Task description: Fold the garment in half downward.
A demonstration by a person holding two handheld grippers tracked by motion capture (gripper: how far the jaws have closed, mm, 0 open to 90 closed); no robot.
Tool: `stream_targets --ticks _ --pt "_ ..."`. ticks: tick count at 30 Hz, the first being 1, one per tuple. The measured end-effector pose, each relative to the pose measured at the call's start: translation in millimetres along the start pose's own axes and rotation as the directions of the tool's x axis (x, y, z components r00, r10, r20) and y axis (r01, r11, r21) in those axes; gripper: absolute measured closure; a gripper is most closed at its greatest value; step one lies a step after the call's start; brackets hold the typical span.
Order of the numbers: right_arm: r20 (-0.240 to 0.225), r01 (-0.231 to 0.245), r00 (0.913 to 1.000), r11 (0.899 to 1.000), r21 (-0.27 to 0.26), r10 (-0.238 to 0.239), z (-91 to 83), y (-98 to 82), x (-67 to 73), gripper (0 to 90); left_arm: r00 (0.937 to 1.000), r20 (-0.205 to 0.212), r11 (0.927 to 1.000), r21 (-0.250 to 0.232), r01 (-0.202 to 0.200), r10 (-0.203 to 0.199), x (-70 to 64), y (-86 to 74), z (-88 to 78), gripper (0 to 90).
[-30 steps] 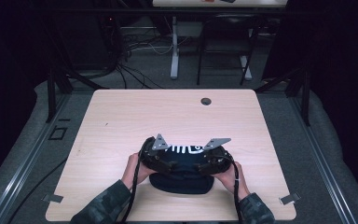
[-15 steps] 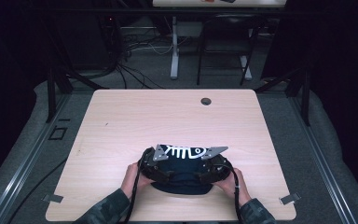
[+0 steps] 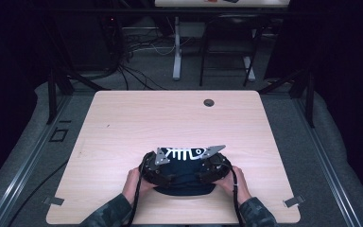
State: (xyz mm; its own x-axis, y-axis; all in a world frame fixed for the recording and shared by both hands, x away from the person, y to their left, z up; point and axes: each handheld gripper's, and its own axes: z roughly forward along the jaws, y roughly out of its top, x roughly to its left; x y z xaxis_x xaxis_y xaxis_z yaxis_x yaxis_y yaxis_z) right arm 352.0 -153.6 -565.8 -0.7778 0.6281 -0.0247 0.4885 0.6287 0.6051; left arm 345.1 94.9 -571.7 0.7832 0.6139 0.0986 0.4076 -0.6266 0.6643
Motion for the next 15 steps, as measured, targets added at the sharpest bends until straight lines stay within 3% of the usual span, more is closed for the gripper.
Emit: stream_targets --ticks 7,15 --pt "0.001 -0.014 0.9999 1.0 -0.025 0.014 7.2 5.2 -12.3 24.5 0.9991 -0.012 0.9992 -0.008 0.039 -0.04 9.5 1.9 5.9 14.5" --pt "0.01 -0.026 0.9996 0.999 -0.041 0.027 7.0 3.4 -10.4 24.3 0.9994 -0.005 0.9993 -0.014 0.034 -0.034 11.6 1.2 6.0 14.4"
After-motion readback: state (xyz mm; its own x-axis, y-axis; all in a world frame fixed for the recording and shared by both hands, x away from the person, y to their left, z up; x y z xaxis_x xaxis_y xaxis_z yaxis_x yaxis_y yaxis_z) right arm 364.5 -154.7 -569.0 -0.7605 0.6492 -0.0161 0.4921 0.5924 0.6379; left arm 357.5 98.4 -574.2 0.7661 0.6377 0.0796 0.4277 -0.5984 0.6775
